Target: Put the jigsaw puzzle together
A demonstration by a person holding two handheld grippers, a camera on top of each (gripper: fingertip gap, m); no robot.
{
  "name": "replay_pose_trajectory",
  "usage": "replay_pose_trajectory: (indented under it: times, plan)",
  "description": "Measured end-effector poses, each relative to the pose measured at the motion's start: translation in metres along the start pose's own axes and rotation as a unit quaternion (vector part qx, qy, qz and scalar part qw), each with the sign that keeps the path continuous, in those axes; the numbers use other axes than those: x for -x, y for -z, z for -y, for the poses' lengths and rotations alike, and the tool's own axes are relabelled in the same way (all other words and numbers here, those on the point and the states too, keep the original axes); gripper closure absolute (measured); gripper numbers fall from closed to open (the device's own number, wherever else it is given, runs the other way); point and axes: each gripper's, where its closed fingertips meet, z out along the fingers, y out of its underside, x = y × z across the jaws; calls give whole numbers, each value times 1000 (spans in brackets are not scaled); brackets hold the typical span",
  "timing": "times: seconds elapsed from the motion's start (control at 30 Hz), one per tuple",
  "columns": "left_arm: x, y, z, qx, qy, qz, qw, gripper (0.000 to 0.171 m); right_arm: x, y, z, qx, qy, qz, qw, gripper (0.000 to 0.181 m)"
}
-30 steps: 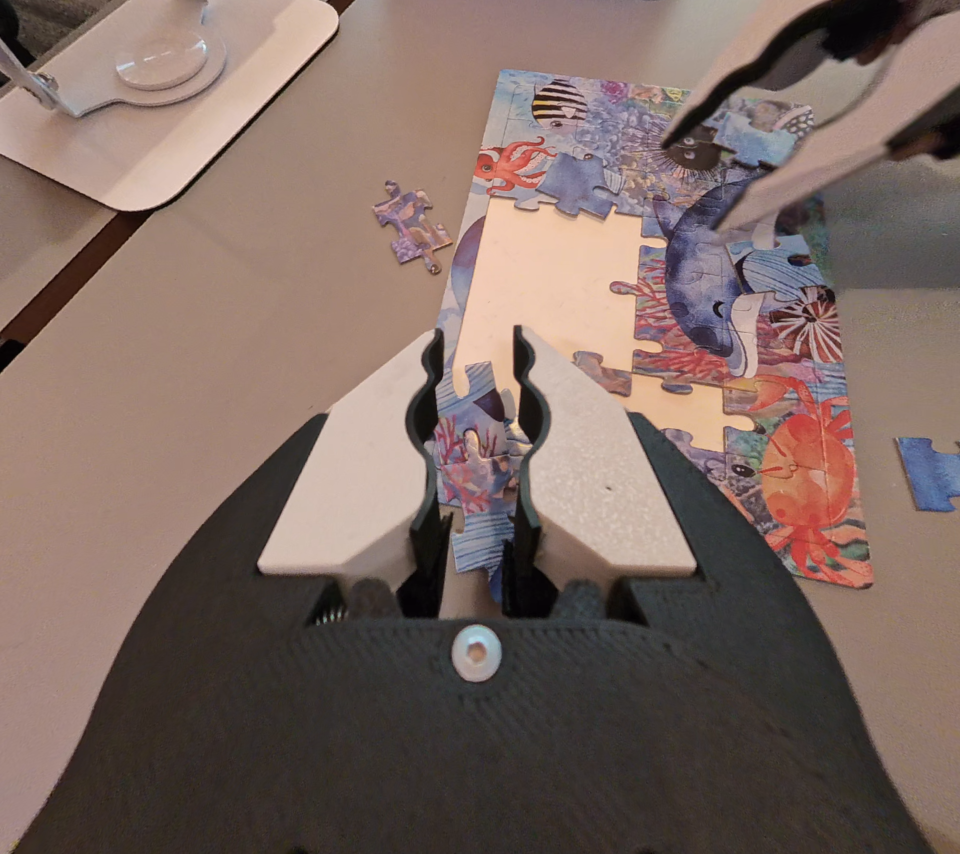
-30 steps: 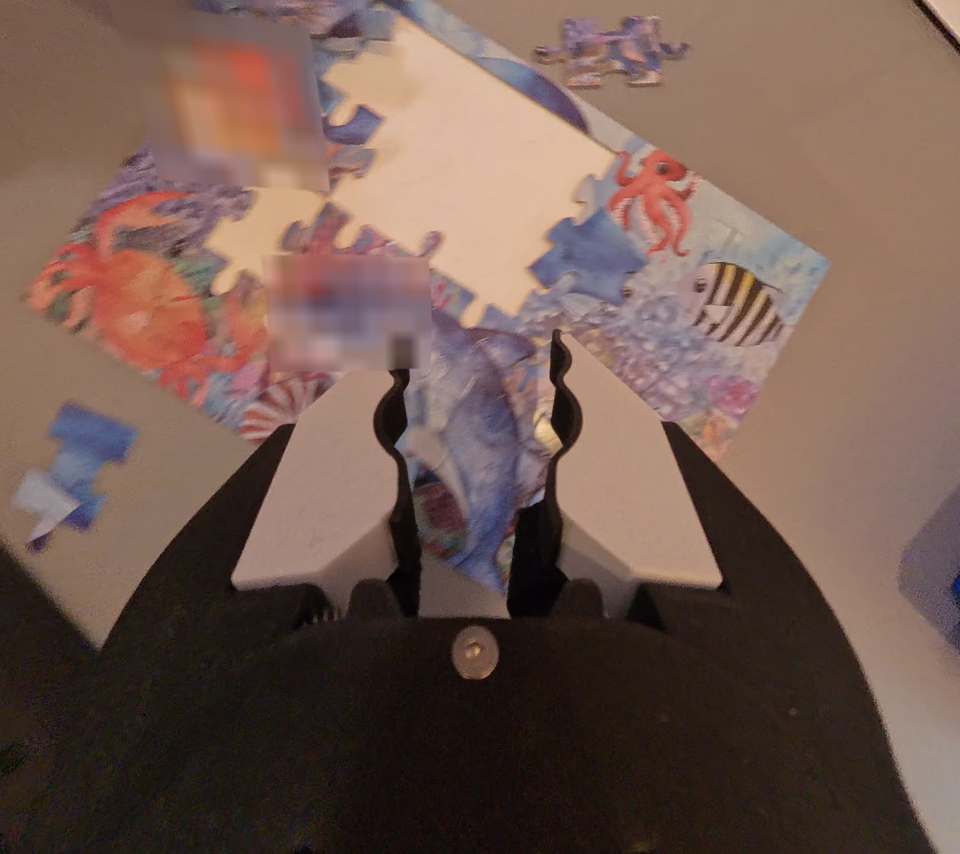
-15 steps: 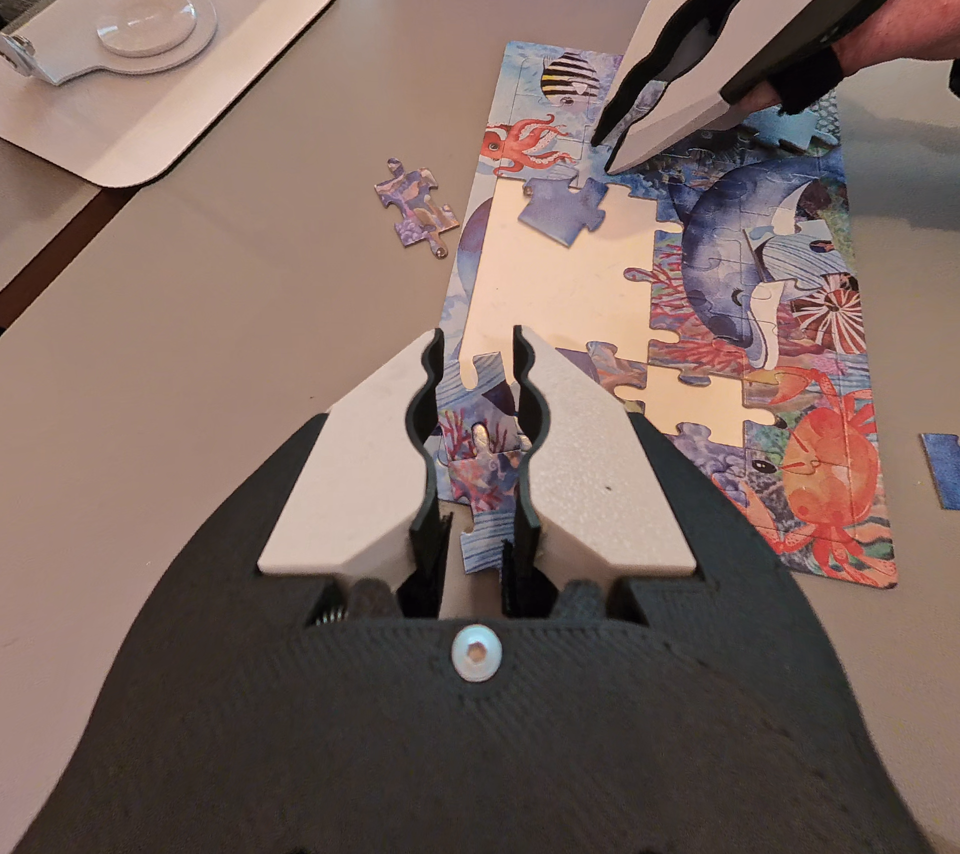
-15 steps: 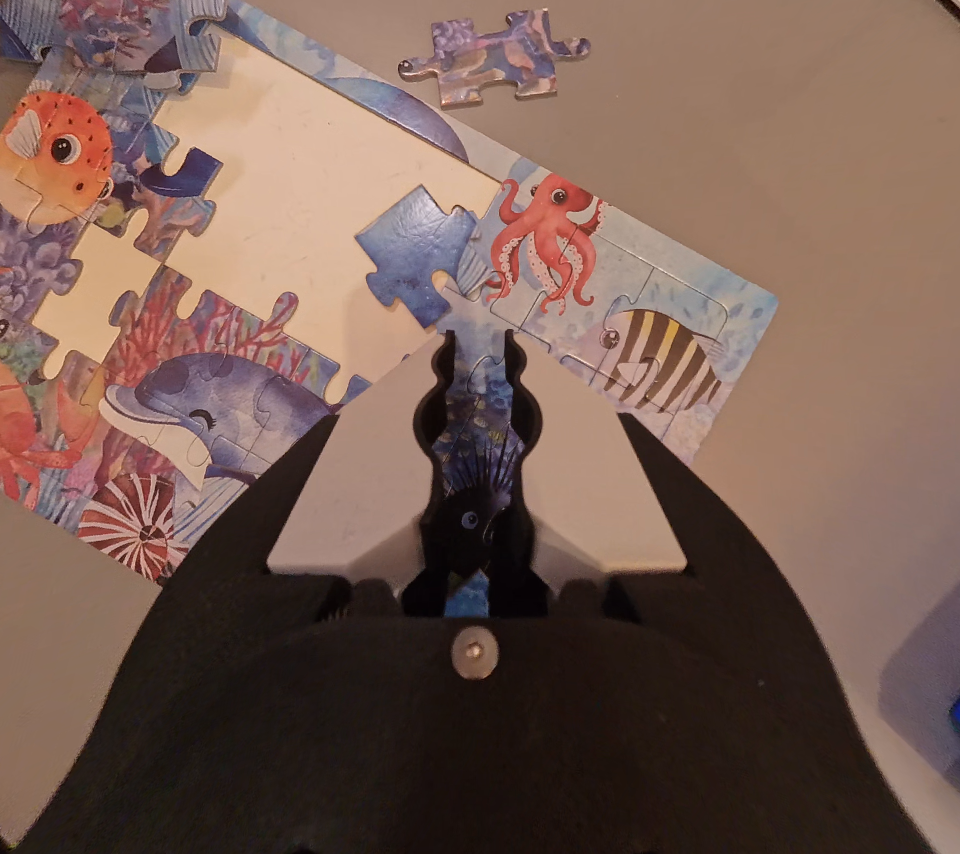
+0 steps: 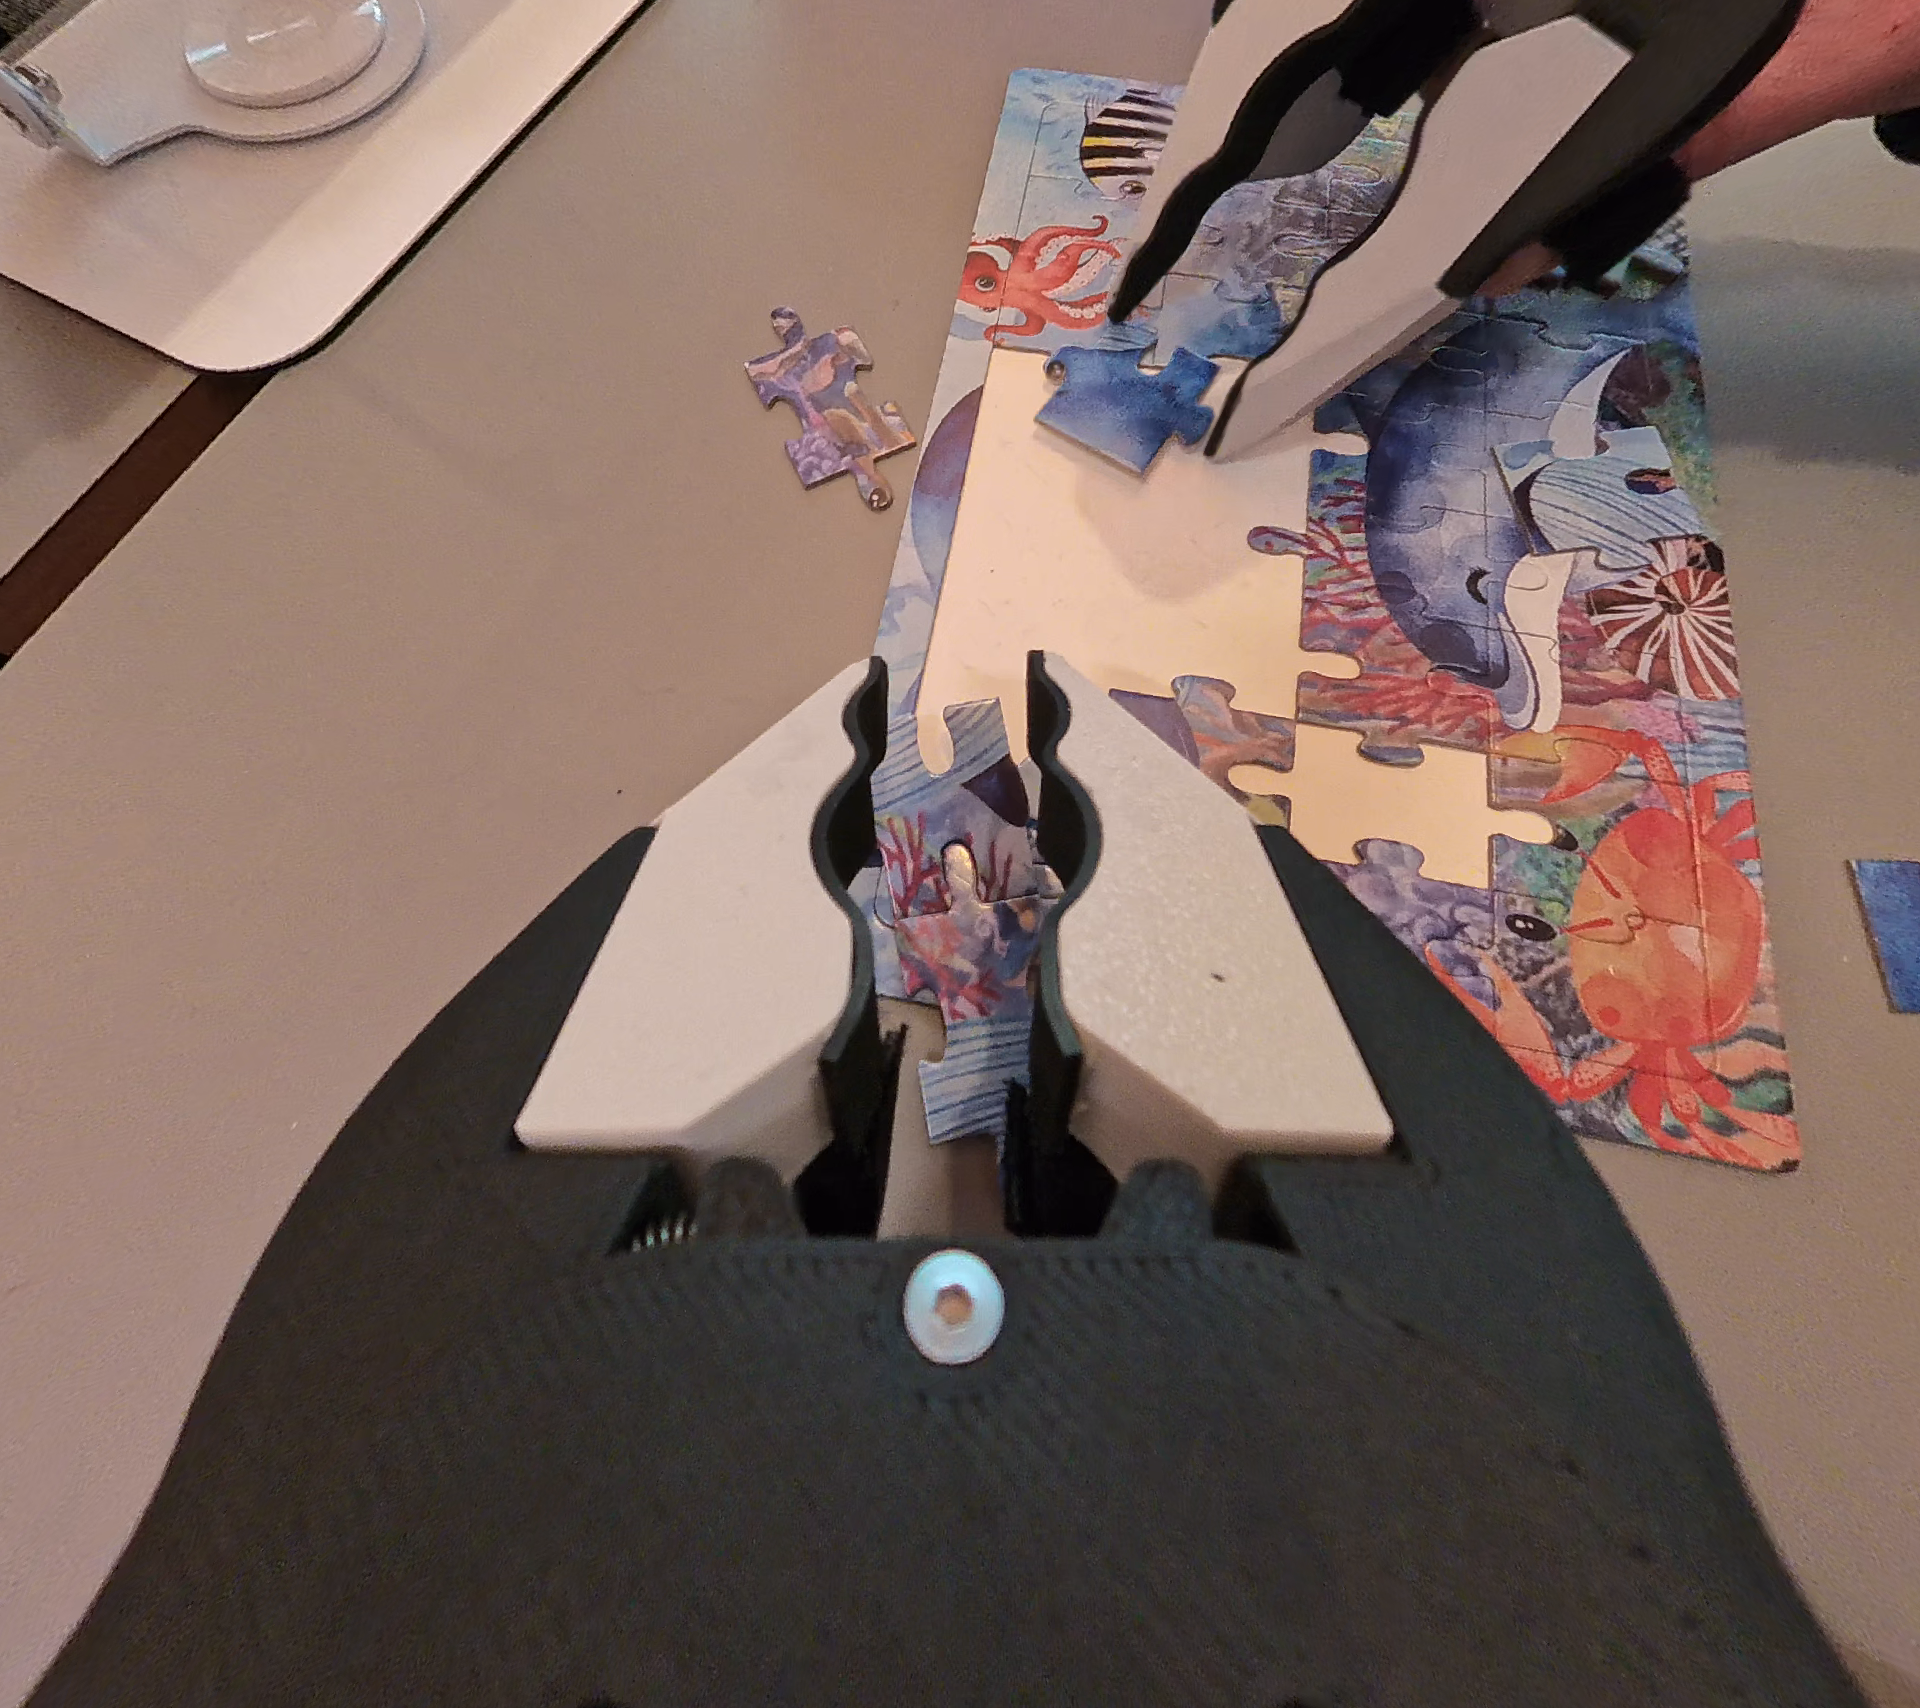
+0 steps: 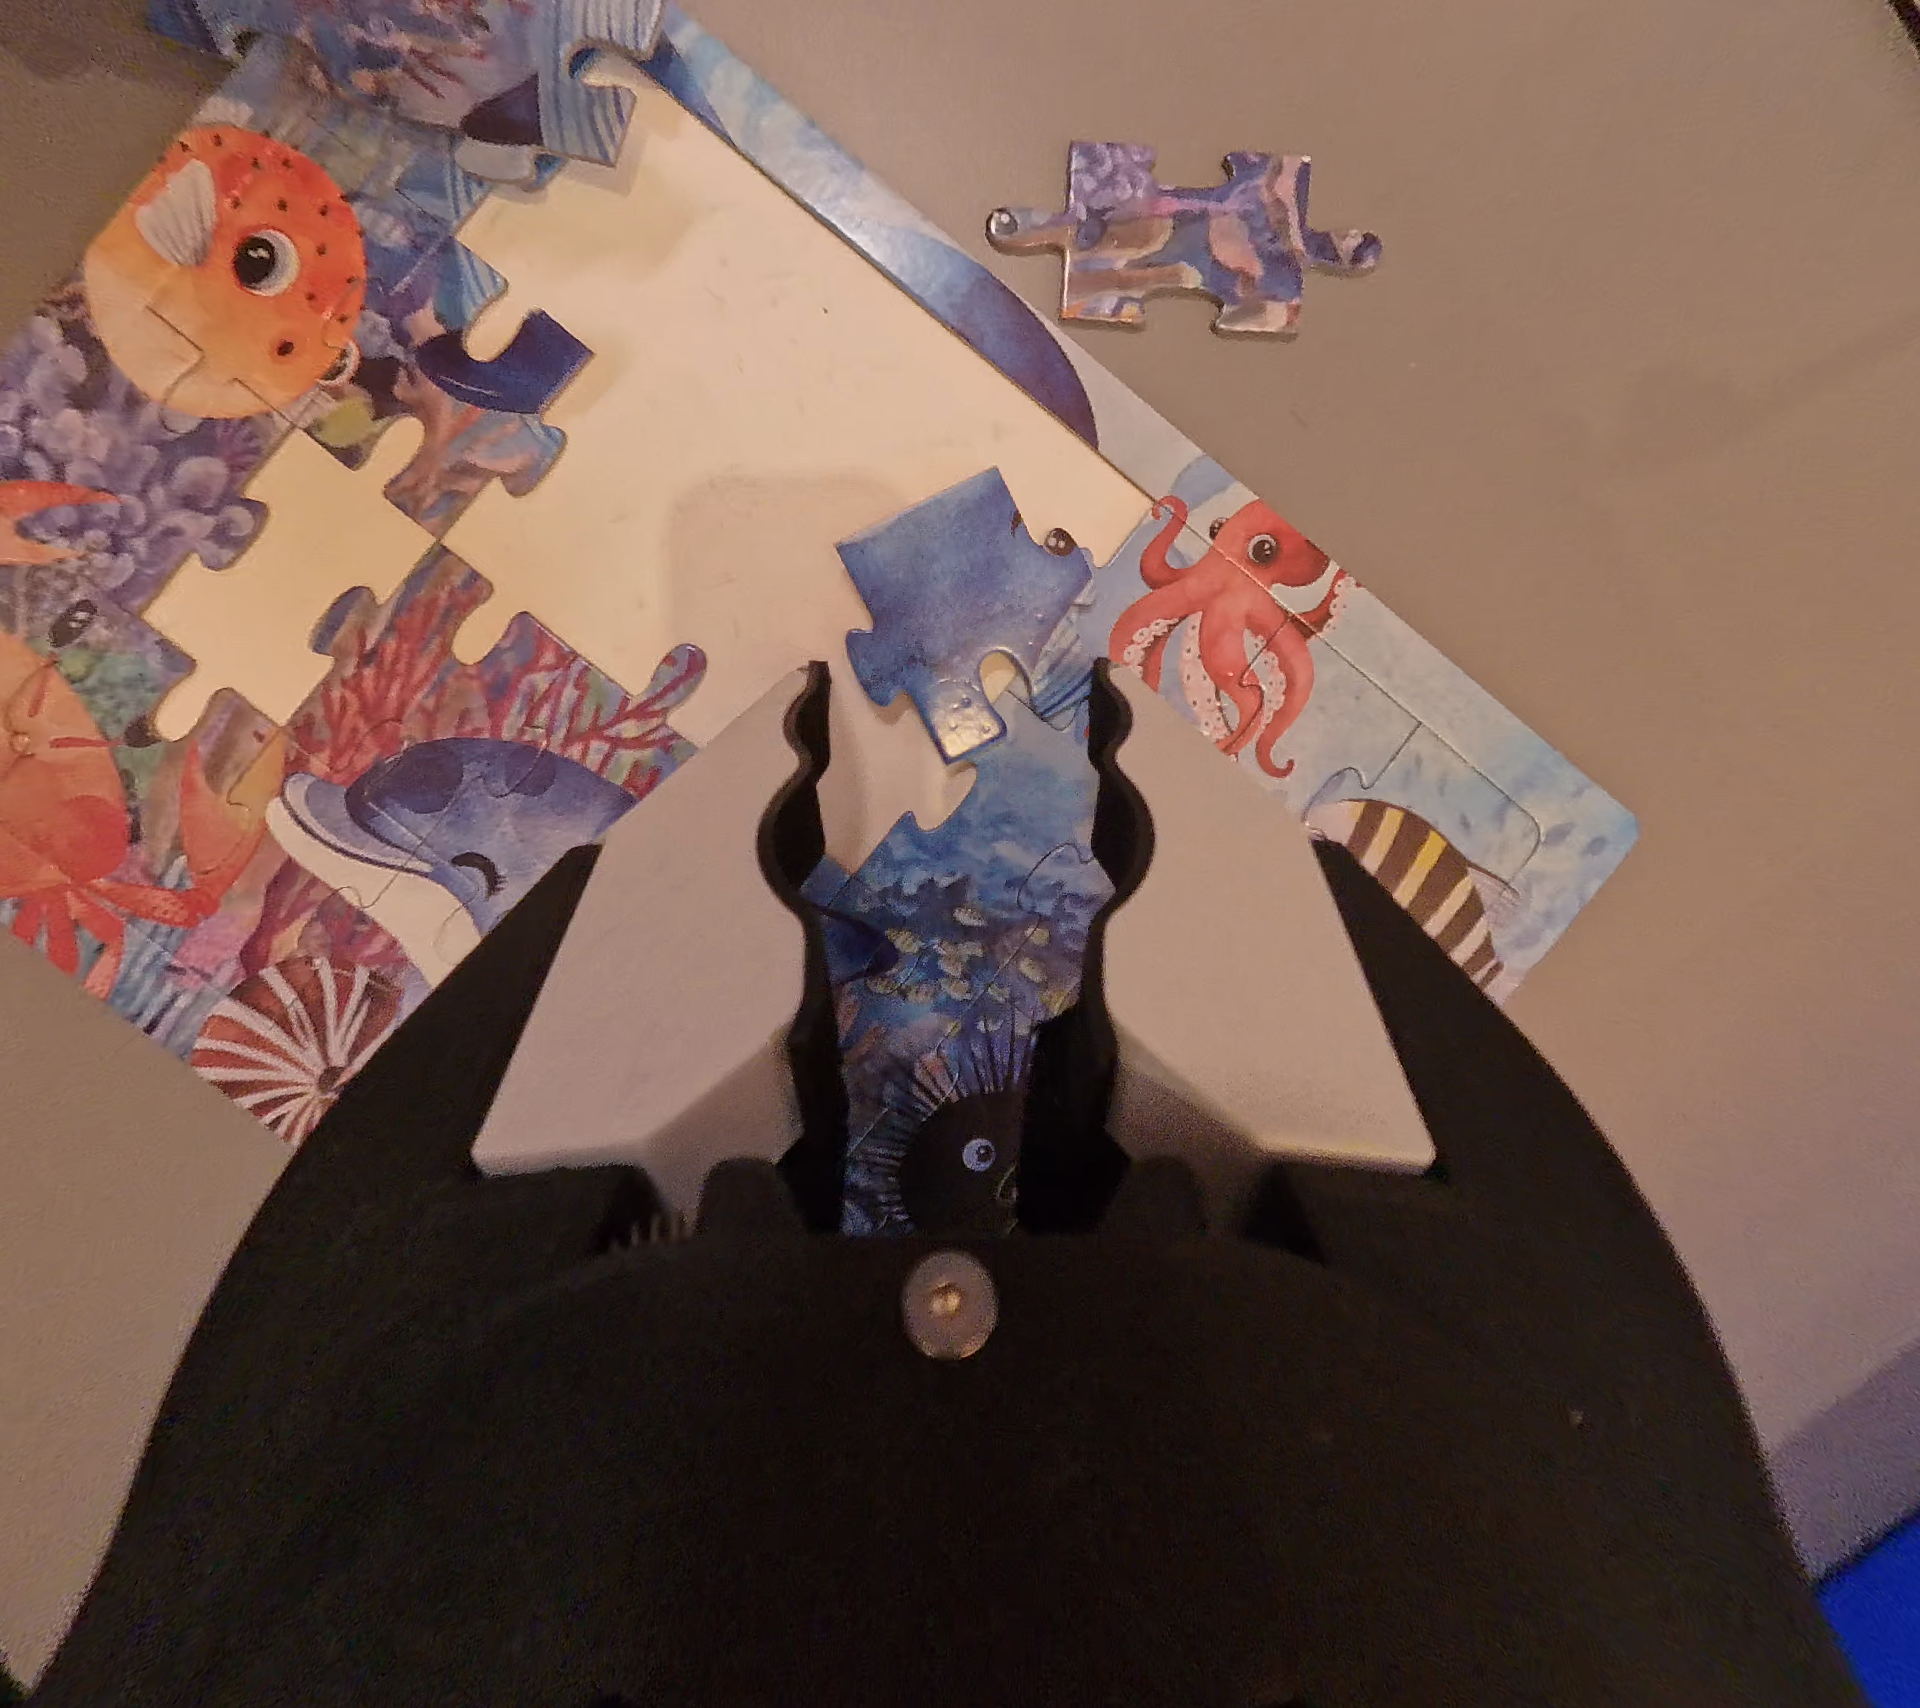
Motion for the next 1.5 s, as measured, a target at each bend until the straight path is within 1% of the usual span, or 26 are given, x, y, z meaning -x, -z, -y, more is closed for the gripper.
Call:
replay_pose_trajectory:
  times: [0.03, 0.17, 0.23, 0.27, 0.37, 0.47, 0.5, 0.57, 0.6, 0.73, 0.83, 0.93, 1.13, 1.27, 1.4, 1.5]
  plan:
    - [0, 0, 0, 0, 0, 0, 1000, 147, -2, -1, 0, 3, 6, -10, 1000, 136]
    - [-2, -2, 0, 3, -3, -2, 1000, 147, -2, -2, 1, 8, 12, -17, 1000, 138]
    - [-3, -3, -1, 7, -7, -2, 1000, 147, -1, -1, 3, 2, 17, -17, 1000, 154]
    - [-4, -4, -1, 8, -8, -2, 1000, 147, 0, -1, 3, 2, 17, -15, 1000, 159]
    - [-3, -3, -1, 7, -8, -1, 1000, 147, 2, -1, 0, 7, 17, -7, 1000, 159]
    - [-2, -2, 0, 5, -6, -1, 1000, 147, 7, 7, 8, -16, 7, 15, 1000, 159]
    - [-2, -3, -1, 6, -6, -2, 1000, 147, 5, 9, 12, -25, 4, 14, 1000, 154]
    - [-3, -4, -1, 8, -7, -3, 1000, 147, -1, 12, 15, -29, 4, 4, 1000, 137]
    - [-4, -4, -1, 8, -7, -4, 1000, 147, -1, 11, 14, -24, 7, 10, 1000, 131]
    - [-4, -5, -2, 9, -7, -4, 1000, 147, -2, 0, 12, -7, 22, 16, 1000, 117]
    - [-2, -4, -2, 8, -6, -3, 1000, 147, -2, -9, 10, 3, 27, 18, 999, 120]
    - [0, -3, -3, 7, -3, -1, 1000, 147, -6, -10, 11, -1, 26, 11, 1000, 140]
    - [-2, -5, -4, 10, -4, -3, 1000, 147, -3, -8, 11, 4, 37, 8, 999, 140]
    - [-4, -7, -1, 3, 1, -12, 1000, 147, 1, 3, 19, -33, 52, -9, 998, 141]
    - [-16, -11, 15, -41, 36, -53, 997, 146, 10, 22, 34, -85, 99, -45, 990, 140]
    - [-27, -15, 24, -59, 50, -84, 993, 145, 19, 38, 45, -114, 137, -75, 981, 140]
